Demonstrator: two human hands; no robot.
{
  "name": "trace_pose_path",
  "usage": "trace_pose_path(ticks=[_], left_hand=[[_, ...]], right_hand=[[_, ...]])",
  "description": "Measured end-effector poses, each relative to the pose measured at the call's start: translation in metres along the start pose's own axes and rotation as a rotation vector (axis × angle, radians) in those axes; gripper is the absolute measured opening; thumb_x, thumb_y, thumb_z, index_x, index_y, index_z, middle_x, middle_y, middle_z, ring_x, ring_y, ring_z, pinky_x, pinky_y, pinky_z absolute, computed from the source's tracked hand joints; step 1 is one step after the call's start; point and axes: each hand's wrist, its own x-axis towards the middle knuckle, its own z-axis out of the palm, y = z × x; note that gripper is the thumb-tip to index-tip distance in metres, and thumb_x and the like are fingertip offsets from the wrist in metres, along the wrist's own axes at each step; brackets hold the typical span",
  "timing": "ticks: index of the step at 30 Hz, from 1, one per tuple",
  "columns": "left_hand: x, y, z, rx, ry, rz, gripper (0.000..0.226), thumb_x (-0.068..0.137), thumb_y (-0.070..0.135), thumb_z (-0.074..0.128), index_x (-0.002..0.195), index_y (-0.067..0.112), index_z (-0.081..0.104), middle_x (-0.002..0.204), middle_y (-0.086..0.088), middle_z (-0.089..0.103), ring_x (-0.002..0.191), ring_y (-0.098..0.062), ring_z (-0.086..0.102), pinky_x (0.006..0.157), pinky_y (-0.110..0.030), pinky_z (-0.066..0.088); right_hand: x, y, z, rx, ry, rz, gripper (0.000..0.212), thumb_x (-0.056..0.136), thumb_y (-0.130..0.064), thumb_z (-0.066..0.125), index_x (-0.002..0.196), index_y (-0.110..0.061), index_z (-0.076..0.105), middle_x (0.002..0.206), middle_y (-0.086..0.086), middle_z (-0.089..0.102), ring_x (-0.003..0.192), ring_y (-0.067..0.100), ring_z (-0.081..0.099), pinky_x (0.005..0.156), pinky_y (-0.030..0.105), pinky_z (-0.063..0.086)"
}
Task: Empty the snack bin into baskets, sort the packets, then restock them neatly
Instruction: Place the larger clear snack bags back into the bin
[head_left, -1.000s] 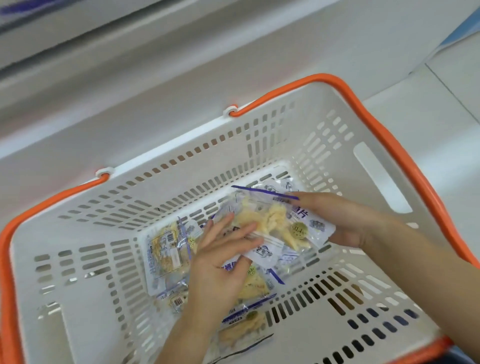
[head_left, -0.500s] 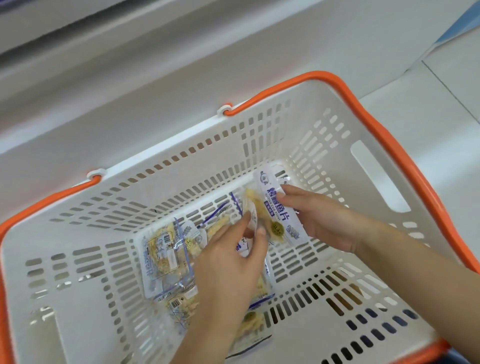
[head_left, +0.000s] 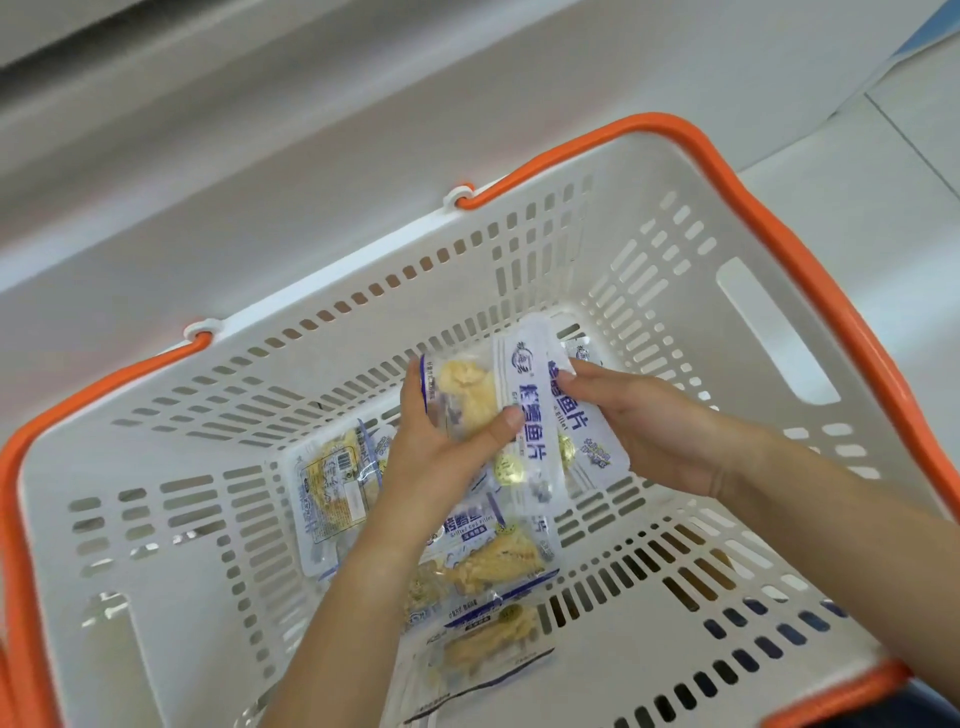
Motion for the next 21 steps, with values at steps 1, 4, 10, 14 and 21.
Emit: trace_pose_path(ticks=[1, 4, 10, 14, 21], left_hand=[[0.000, 0.000, 0.004, -0.041, 0.020, -0.038, 0.079, 0.072, 0.041, 0.075, 0.139, 0.035, 0.036, 0.120, 0.027, 0.052, 0.112, 0.007, 0.052, 0.094, -0.021, 0.043], [-0.002, -0.005, 0.020, -0.118, -0.070, -0.117, 0.042, 0.083, 0.044, 0.064, 0.122, 0.032, 0.053, 0.114, 0.017, 0.066, 0.106, -0.005, 0.063, 0.094, -0.030, 0.046], [0.004, -0.039, -0.009, 0.585, -0.009, -0.070, 0.040, 0.096, 0.042, 0.050, 0.133, 0.026, 0.049, 0.128, 0.011, 0.057, 0.108, -0.005, 0.053, 0.092, -0.024, 0.040], [-0.005, -0.076, -0.015, 1.297, -0.238, -0.049, 0.053, 0.088, 0.050, 0.058, 0.132, 0.023, 0.044, 0.127, 0.002, 0.056, 0.120, -0.018, 0.046, 0.102, -0.033, 0.037], [-0.017, -0.089, -0.023, 0.993, -0.219, 0.038, 0.042, 0.090, 0.038, 0.060, 0.131, 0.027, 0.054, 0.115, 0.011, 0.058, 0.105, -0.009, 0.052, 0.089, -0.025, 0.042]], right_hand=[[-0.001, -0.002, 0.001, 0.006, -0.009, -0.012, 0.038, 0.100, -0.031, 0.036, 0.133, -0.017, 0.051, 0.122, 0.008, 0.066, 0.111, 0.026, 0.064, 0.090, 0.039, 0.054], [-0.003, -0.003, 0.005, -0.185, 0.011, -0.049, 0.040, 0.091, -0.034, 0.050, 0.128, -0.018, 0.054, 0.118, 0.002, 0.068, 0.110, 0.020, 0.064, 0.098, 0.040, 0.049], [0.002, -0.001, -0.021, -0.398, 0.403, -0.057, 0.038, 0.087, -0.016, 0.065, 0.124, -0.020, 0.056, 0.112, -0.001, 0.070, 0.106, 0.024, 0.064, 0.100, 0.054, 0.042], [0.003, -0.007, -0.030, -0.485, 0.491, -0.020, 0.041, 0.089, -0.014, 0.065, 0.127, -0.023, 0.052, 0.105, -0.004, 0.066, 0.095, 0.017, 0.061, 0.074, 0.032, 0.044], [0.005, -0.002, -0.029, -0.624, 0.533, 0.066, 0.054, 0.088, -0.016, 0.065, 0.137, -0.021, 0.044, 0.118, 0.005, 0.063, 0.110, 0.033, 0.059, 0.096, 0.052, 0.045]])
